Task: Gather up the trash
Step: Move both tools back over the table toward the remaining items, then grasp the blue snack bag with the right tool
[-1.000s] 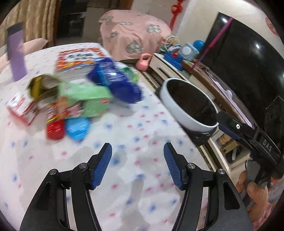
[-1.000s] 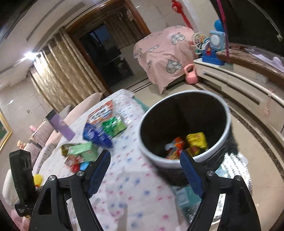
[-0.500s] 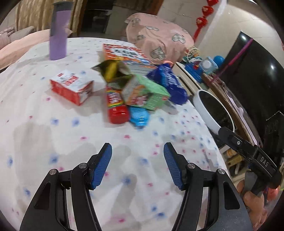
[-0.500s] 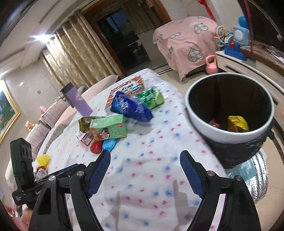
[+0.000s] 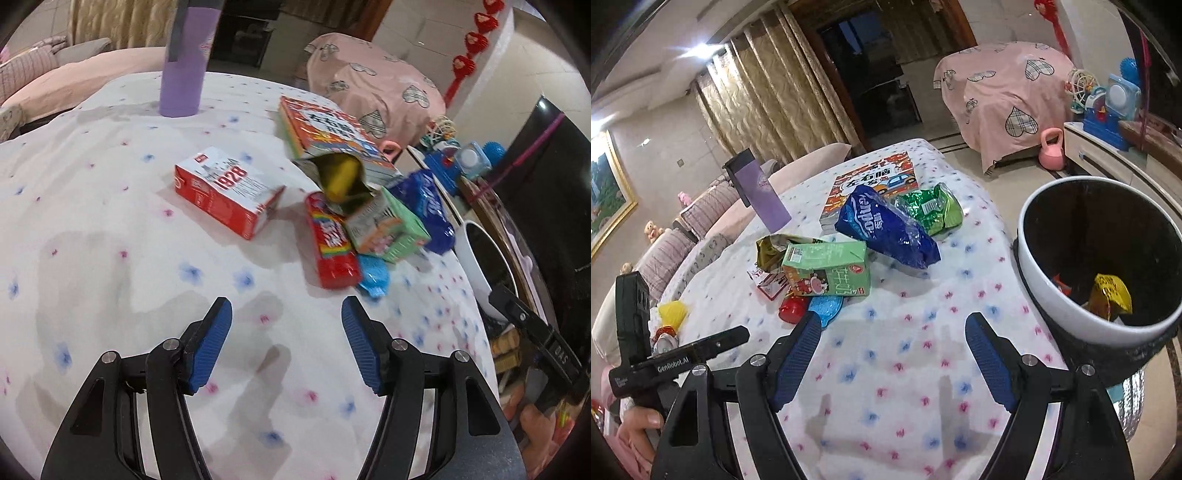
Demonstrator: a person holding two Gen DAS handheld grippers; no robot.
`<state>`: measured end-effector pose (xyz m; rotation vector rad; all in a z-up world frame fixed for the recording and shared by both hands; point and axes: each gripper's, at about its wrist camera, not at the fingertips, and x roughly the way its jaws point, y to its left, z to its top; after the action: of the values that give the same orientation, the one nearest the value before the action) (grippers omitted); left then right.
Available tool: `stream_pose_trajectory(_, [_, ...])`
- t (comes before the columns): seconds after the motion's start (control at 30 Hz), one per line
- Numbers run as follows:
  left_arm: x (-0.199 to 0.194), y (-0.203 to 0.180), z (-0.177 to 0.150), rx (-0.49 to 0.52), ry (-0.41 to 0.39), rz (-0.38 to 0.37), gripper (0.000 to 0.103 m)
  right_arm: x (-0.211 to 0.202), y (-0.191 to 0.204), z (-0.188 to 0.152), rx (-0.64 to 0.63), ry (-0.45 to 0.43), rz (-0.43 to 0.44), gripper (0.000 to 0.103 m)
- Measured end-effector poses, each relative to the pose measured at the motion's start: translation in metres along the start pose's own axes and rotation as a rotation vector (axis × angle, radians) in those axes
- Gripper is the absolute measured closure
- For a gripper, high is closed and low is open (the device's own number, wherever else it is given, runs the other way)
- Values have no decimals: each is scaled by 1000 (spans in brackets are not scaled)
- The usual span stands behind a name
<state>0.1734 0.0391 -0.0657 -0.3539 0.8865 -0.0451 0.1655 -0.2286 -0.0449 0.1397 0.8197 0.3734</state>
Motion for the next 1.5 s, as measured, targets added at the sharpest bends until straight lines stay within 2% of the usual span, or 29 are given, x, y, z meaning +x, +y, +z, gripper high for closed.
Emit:
stream_pose_trajectory(0.17, [14, 7, 22, -27, -1, 22, 32, 12, 1, 11, -39, 5, -2, 21])
stream_pose_trajectory(0.5, [56, 19, 72, -53, 14, 122, 29, 40, -5, 38, -82, 15, 9, 21])
stream_pose_trajectory(0.7, [72, 22, 85, -72, 23, 163, 24, 65, -3, 51, -144, 45, 43, 21])
stream_pose_trajectory(0.87, [75, 17, 83, -28, 10, 175, 25, 84, -4, 56, -163, 76, 43, 24])
stream_pose_trajectory(0.93, [73, 15, 79, -1, 3, 169, 37, 87, -4, 55, -168, 85, 41, 47])
stream_pose_trajectory(0.97, [72, 14, 77, 9, 5, 173, 43, 86, -4, 53, -168, 88, 31, 69])
stream_pose_trajectory(1.0, [73, 14, 74, 19, 18, 171, 75, 85, -4, 52, -165, 90, 28, 71])
stream_pose_trajectory(1.03, [75, 16, 71, 18, 43, 155, 93, 82, -5, 50, -159, 85, 31, 73])
stream_pose_trajectory(1.1, [70, 19, 65, 21, 36, 126, 94, 76, -5, 46, -151, 78, 40, 81])
stream_pose_trajectory(1.2, [56, 21, 53, 36, 38, 82, 96, 61, -2, 40, -138, 59, 52, 84])
stream_pose_trajectory(1.33, [33, 23, 35, 48, 32, 16, 97, 41, 0, 31, -111, 41, 75, 85])
stream_pose_trajectory(1.5, [3, 21, 1, 116, 47, -58, 97, 17, 7, 18, -94, 23, 94, 85])
